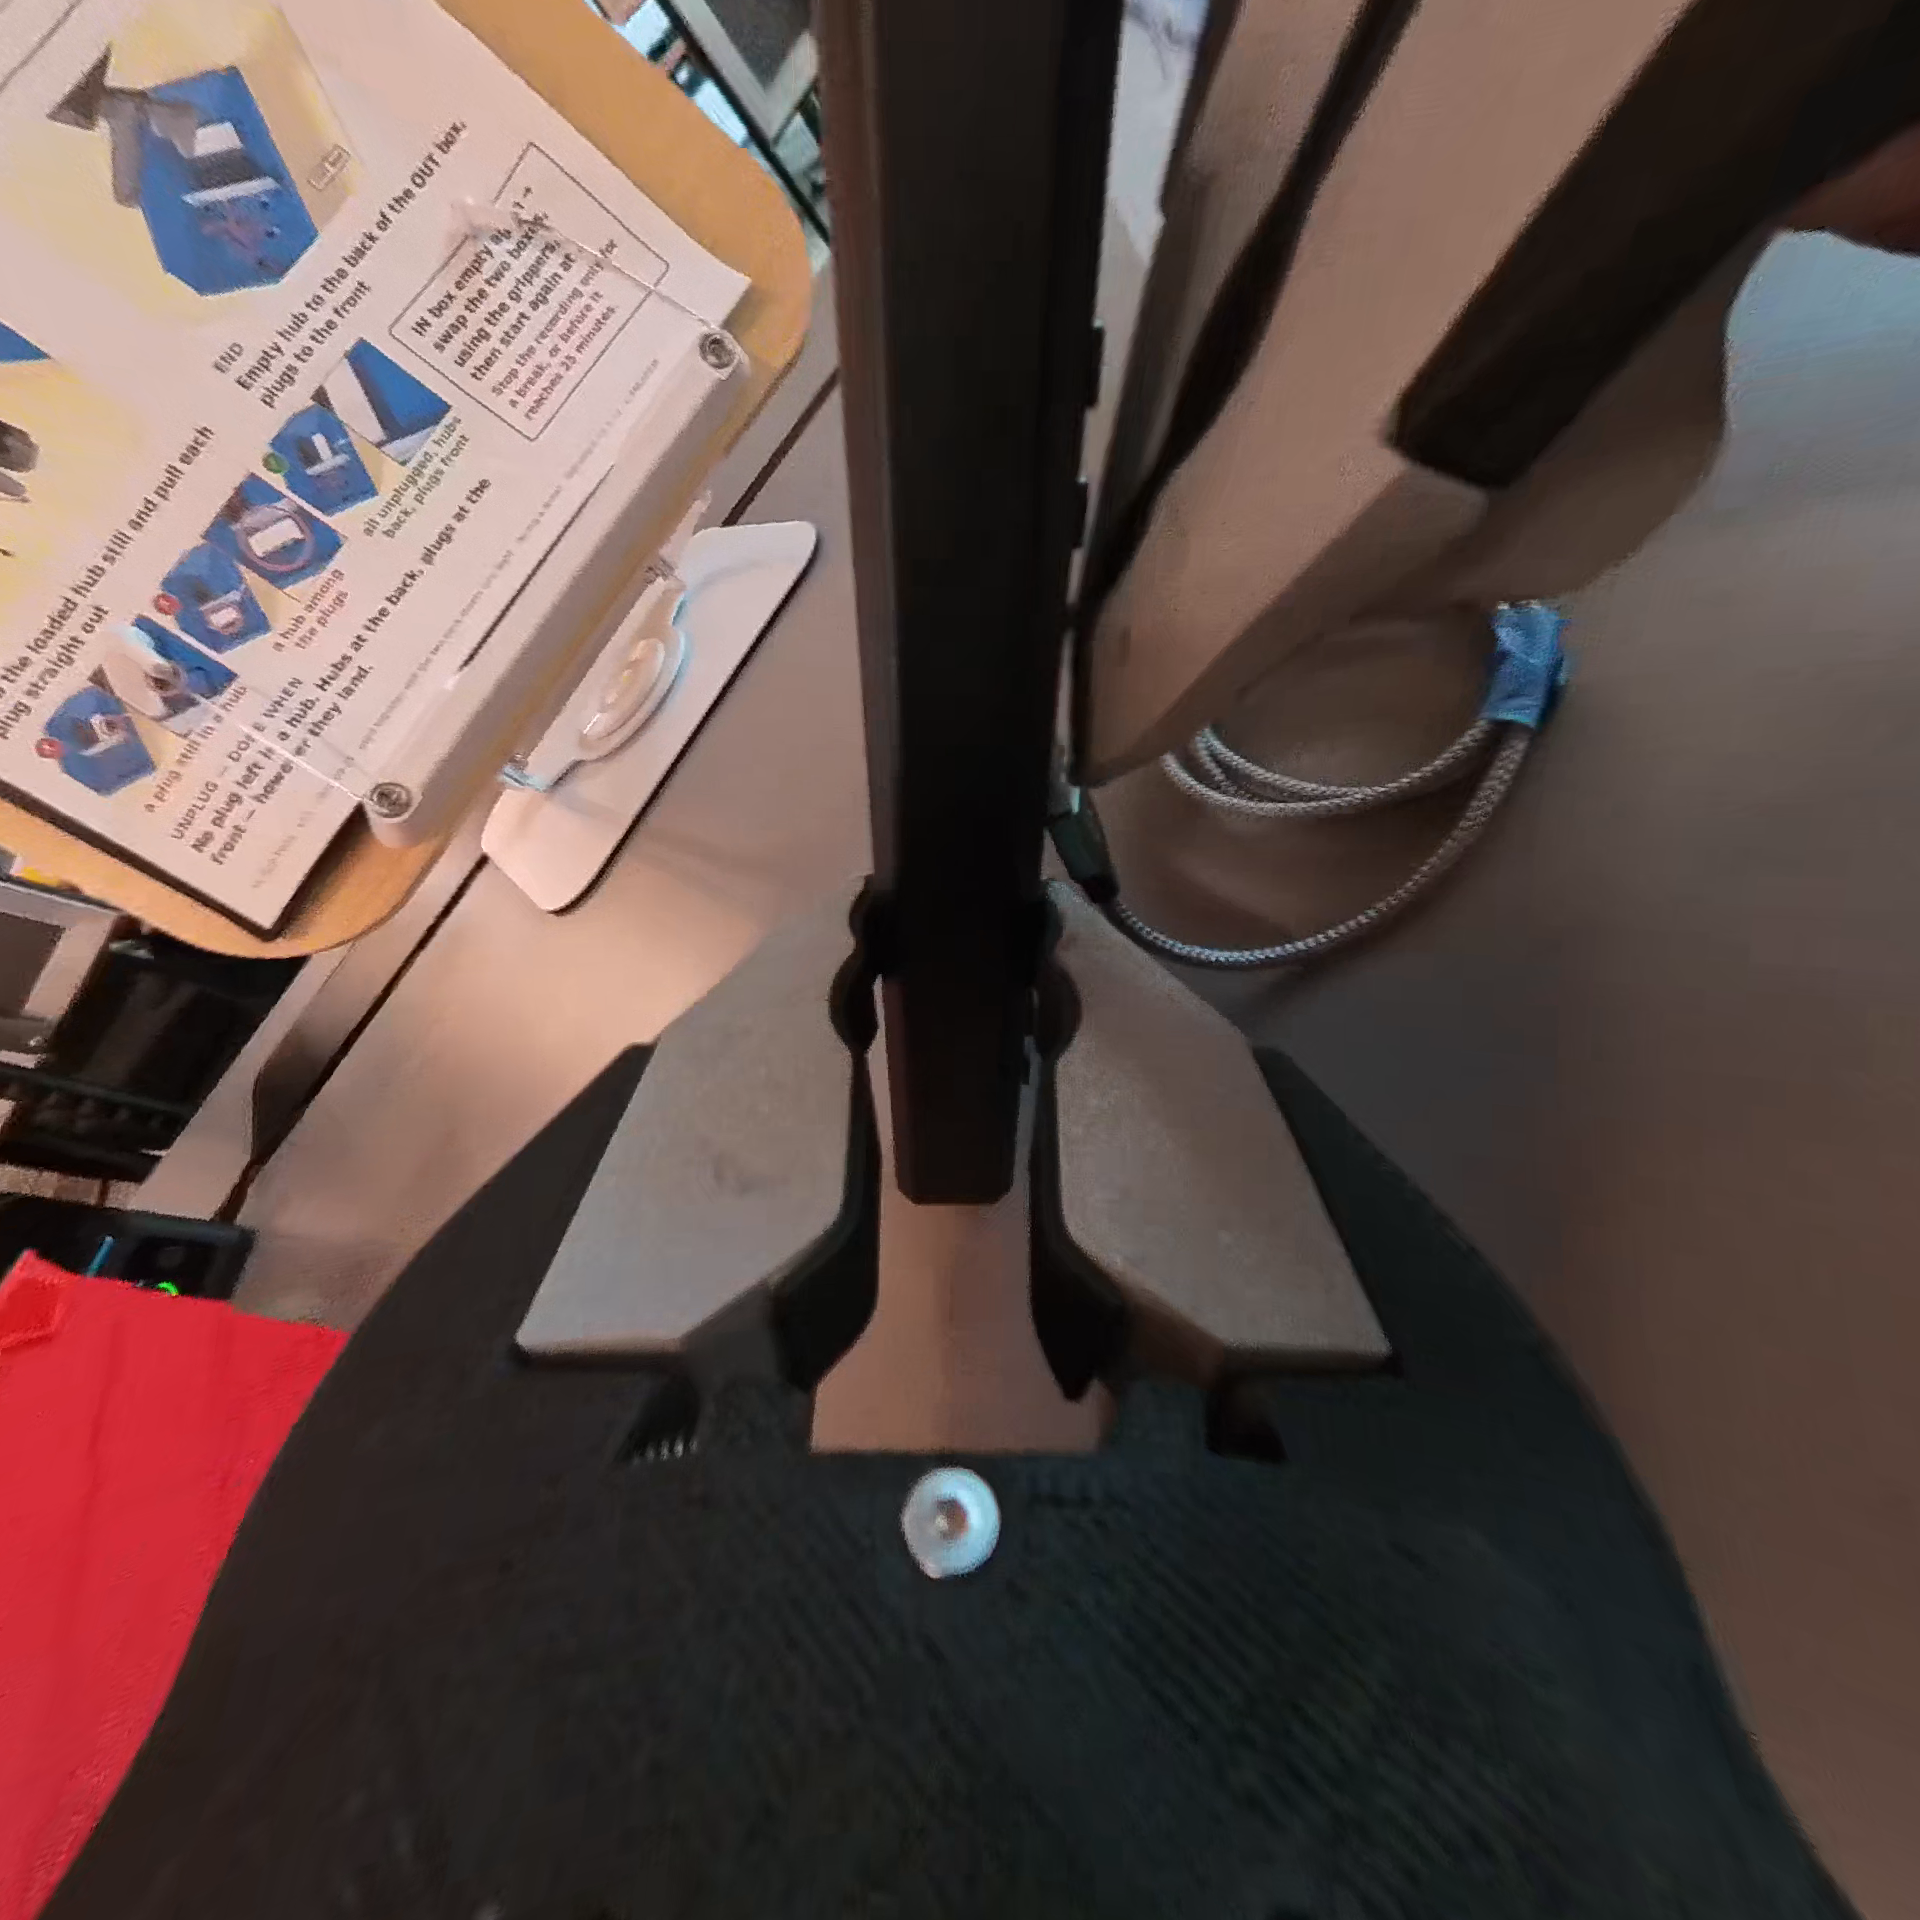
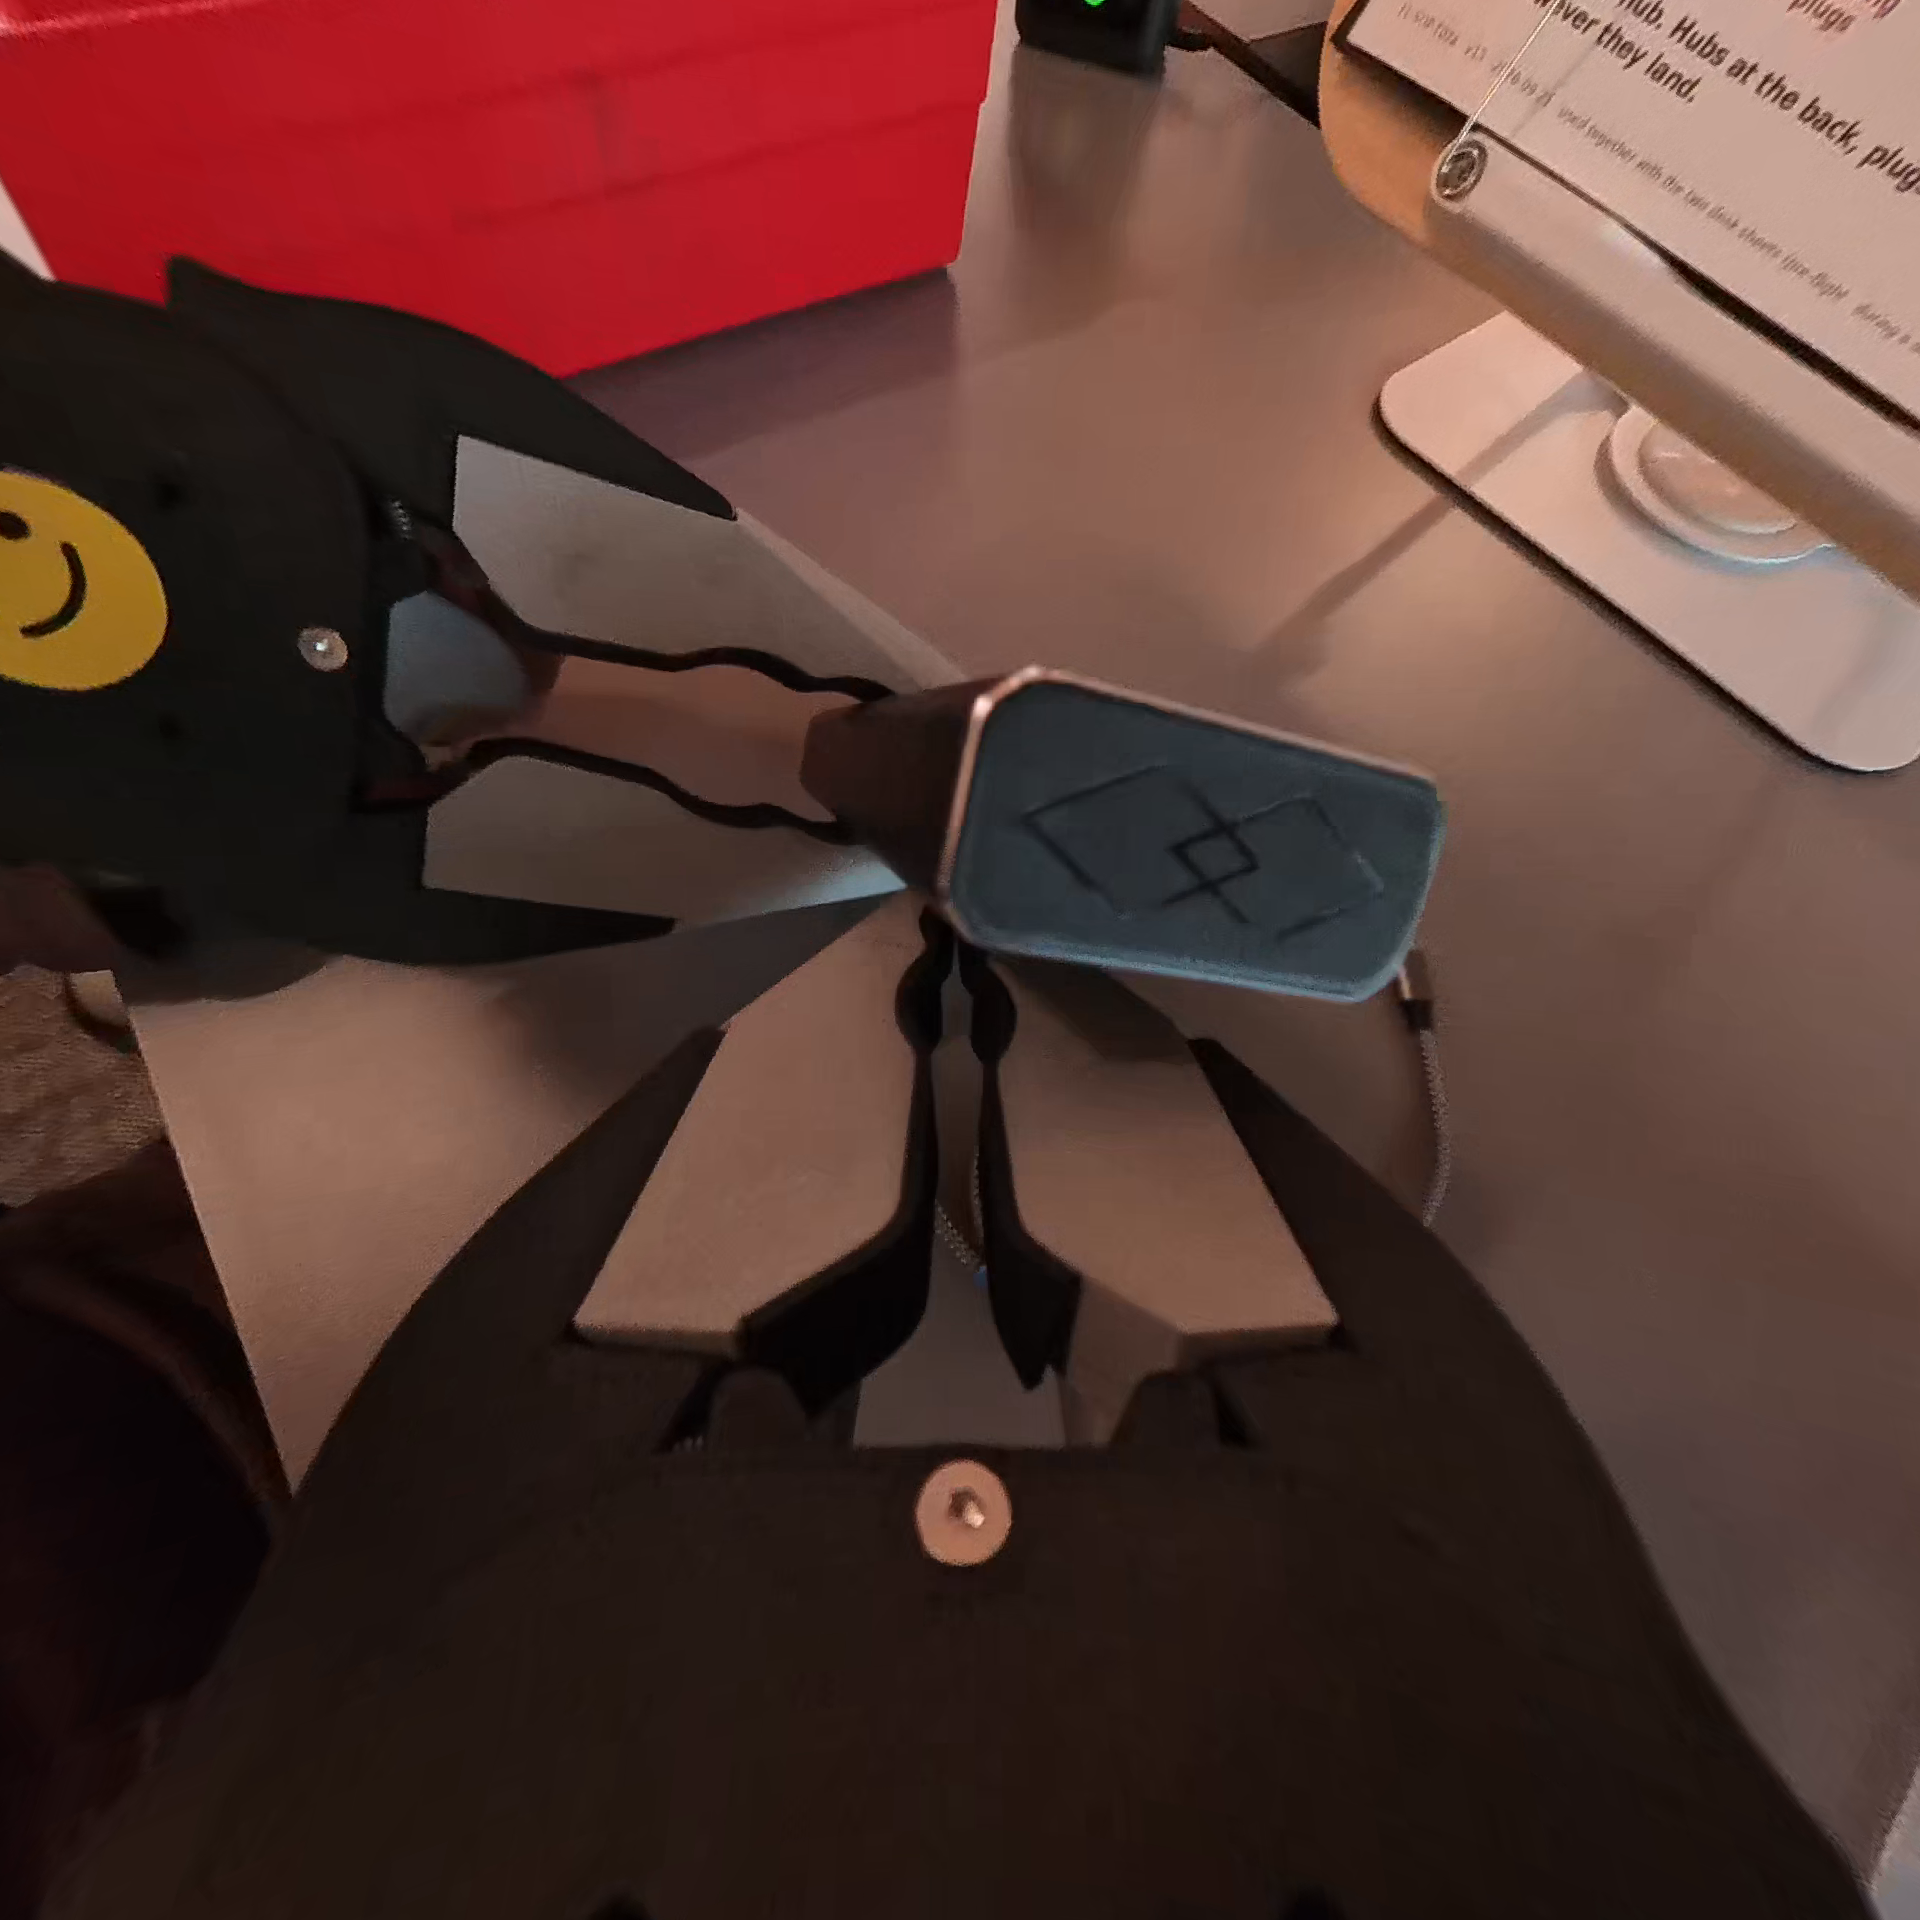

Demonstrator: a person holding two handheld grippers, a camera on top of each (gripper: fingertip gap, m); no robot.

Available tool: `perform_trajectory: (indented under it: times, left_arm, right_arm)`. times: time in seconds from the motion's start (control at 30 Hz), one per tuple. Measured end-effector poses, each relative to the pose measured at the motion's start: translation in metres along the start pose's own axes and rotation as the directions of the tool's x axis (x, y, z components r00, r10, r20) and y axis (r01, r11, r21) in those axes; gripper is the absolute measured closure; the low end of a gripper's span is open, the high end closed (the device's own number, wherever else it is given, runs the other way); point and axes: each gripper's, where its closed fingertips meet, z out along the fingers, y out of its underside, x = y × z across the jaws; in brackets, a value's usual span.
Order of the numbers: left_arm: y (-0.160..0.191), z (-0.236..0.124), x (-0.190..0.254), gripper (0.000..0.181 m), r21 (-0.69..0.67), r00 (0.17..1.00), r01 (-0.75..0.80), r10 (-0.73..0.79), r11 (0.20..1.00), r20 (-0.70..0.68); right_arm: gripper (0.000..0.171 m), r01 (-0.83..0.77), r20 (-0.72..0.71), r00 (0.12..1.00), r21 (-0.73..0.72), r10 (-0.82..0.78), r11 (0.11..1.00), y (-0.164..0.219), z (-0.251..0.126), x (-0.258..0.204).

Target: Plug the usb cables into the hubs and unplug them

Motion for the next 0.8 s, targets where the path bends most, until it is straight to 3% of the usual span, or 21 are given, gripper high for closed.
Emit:
perform_trajectory:
  times: [0.03,0.3,0.43,0.57,0.8]
  left_arm:
    - [0.001,0.000,-0.002,0.155,-0.005,1.000,0.007,-0.007,1.000,0.008]
    - [0.009,0.000,-0.017,0.156,0.000,0.990,0.139,-0.139,0.990,0.003]
    - [0.012,0.000,-0.023,0.156,0.009,0.975,0.220,-0.220,0.975,-0.011]
    - [0.022,0.000,-0.035,0.156,-0.001,0.951,0.309,-0.309,0.951,0.012]
    - [0.039,-0.003,-0.051,0.156,-0.023,0.819,0.570,-0.570,0.821,-0.061]
  right_arm:
    - [0.171,-0.011,0.009,1.000,-0.006,0.011,1.000,0.002,0.002,0.000]
    - [0.170,0.017,-0.039,0.999,-0.080,-0.020,0.997,0.025,0.019,0.004]
    - [0.143,0.051,-0.108,0.992,-0.086,-0.061,0.995,0.026,0.026,0.009]
    - [0.142,0.045,-0.099,0.993,-0.139,-0.059,0.989,0.034,0.039,0.008]
    - [0.131,-0.049,-0.058,0.997,-0.146,0.041,0.988,0.023,0.058,0.004]
